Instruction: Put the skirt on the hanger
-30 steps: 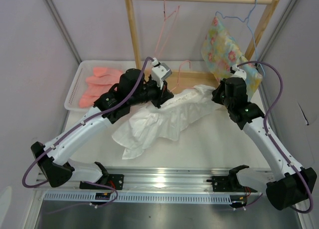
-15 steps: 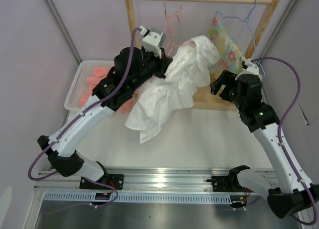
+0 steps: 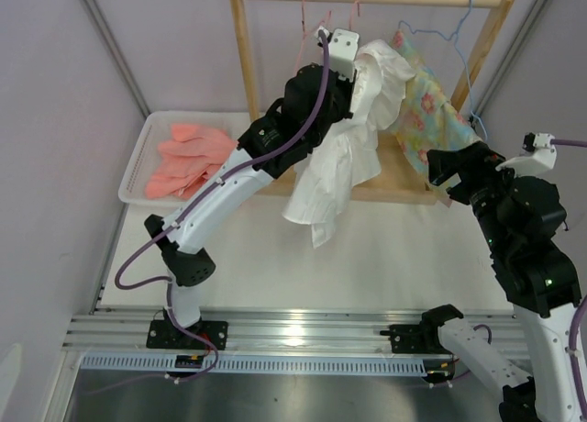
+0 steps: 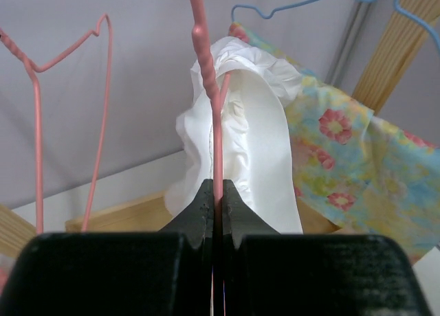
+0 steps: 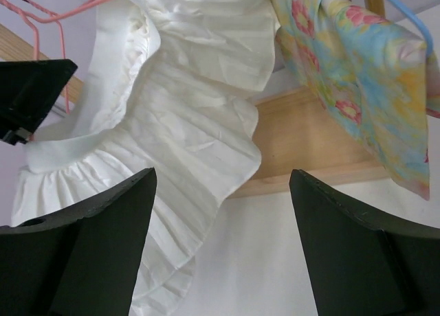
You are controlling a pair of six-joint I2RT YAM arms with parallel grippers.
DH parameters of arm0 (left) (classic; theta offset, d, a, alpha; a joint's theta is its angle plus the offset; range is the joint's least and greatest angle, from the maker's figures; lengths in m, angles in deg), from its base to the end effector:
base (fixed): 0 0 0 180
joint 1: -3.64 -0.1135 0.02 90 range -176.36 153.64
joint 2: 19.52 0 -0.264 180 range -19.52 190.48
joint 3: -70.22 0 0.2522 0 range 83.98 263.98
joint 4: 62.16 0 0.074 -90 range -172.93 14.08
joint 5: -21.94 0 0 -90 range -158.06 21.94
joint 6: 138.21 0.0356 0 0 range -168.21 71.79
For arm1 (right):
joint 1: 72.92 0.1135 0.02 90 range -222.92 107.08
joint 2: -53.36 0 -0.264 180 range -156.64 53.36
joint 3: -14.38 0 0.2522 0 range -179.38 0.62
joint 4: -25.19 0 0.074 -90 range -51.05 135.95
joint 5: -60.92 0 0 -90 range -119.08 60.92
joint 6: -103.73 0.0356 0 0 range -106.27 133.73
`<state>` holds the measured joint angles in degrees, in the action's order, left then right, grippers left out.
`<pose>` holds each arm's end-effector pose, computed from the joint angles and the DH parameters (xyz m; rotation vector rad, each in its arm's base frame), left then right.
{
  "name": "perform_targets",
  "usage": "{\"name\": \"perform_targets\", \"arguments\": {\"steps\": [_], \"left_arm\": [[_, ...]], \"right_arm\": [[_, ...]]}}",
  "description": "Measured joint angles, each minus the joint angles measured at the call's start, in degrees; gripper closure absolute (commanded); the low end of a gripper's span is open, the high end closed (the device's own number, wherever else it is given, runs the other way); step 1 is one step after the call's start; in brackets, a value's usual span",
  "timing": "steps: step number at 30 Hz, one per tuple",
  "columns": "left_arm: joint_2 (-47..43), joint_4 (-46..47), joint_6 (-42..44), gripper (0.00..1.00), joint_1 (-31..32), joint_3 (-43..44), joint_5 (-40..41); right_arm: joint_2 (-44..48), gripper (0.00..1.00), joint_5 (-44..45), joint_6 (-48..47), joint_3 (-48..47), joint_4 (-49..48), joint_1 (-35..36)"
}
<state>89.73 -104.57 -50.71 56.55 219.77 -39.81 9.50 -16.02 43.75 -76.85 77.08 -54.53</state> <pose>0.2575 -0.3126 0.5220 0.3239 1.5818 -0.3535 0.1058 0.0267 0.4734 0.3425 1.6319 0.4551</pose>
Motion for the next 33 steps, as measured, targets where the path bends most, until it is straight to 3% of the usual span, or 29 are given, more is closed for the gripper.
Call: {"name": "perform_targets", "arguments": {"steps": [5, 16, 25, 33], "left_arm": [[0.70, 2.23, 0.81, 1.00, 0.33, -0.02, 4.57], [6.03, 20.48, 9.20, 1.00, 1.84, 0.61, 9.68], [13.60, 34.18, 17.70, 1.00, 1.44, 1.29, 9.38], [18.97, 40.79, 19.08, 1.00, 0.00, 5.01, 5.31]], "right_arm": [[2.05, 0.15, 1.16, 0.66, -0.61, 1.53, 0.00], [4.17, 0.15, 1.18, 1.25, -0.68, 4.63, 0.00], [5.79, 0.16, -0.02, 0.57, -0.68, 4.94, 0.00], [7.26, 0.16, -0.31, -0.52, -0.35, 5.60, 0.00]]}}
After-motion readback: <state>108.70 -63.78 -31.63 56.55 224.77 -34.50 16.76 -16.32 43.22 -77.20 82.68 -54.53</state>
